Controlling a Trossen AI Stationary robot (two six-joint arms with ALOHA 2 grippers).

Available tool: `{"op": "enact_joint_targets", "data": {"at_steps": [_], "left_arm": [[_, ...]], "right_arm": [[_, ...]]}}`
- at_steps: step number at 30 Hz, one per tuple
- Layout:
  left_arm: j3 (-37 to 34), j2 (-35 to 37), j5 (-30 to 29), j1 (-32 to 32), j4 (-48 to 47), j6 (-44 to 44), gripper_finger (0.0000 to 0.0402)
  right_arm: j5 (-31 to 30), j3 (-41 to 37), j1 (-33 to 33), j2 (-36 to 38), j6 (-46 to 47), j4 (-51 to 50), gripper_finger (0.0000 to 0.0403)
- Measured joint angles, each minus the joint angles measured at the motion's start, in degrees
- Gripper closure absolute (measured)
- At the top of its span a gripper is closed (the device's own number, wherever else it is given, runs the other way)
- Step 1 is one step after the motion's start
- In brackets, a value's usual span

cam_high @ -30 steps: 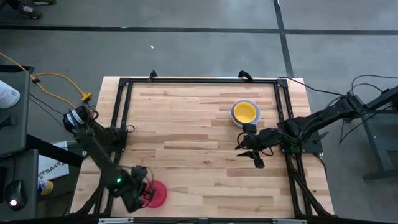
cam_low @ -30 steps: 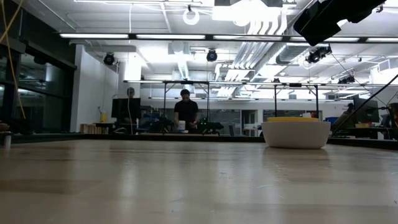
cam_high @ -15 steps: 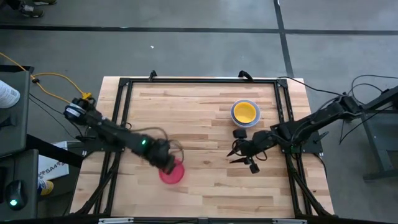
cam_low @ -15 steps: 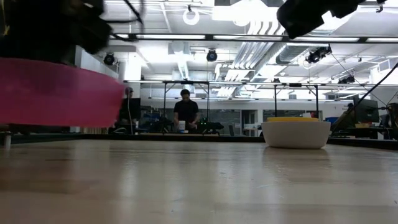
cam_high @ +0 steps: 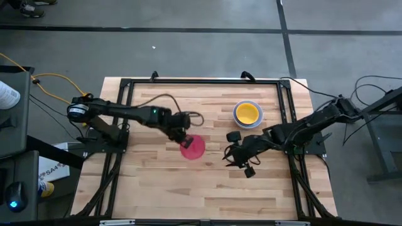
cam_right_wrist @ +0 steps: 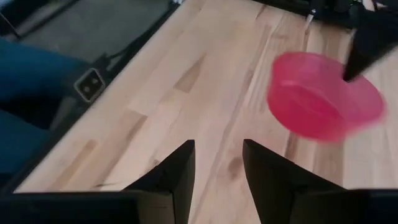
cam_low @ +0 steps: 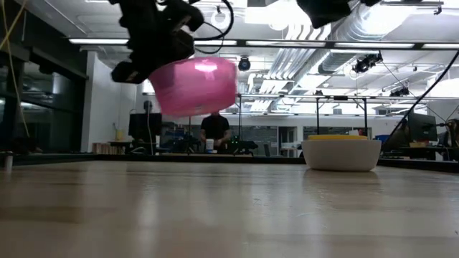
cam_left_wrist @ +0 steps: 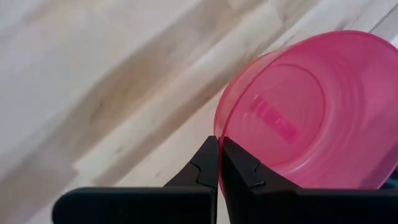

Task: Nest bowls inside each other
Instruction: Stack the red bowl on the yellow bowl

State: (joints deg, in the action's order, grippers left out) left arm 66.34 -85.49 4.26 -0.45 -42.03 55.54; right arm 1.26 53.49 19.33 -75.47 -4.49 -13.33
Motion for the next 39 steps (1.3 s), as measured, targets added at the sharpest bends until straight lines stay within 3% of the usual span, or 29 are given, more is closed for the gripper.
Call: {"op": "enact_joint_targets", "data": {"at_steps": [10,21,39], "left_arm": [[11.1,-6.4,0.5,5.7,-10.6,-8.3,0.0402],[21.3,-16.2,2.5,5.7,-12.4,-16.3,0.0402],[23.8,-16.1,1.9,5.7,-15.7,-16.1,0.0402]], "right_arm": [[-1.4,9.0,-1.9,-10.1,-7.6,-6.4,0.0275],[-4.4,11.4,-3.8,-10.9,-10.8,-9.8,0.0275],[-5.8,11.3,-4.7,-12.3,-17.5,-9.9,0.0275]]}}
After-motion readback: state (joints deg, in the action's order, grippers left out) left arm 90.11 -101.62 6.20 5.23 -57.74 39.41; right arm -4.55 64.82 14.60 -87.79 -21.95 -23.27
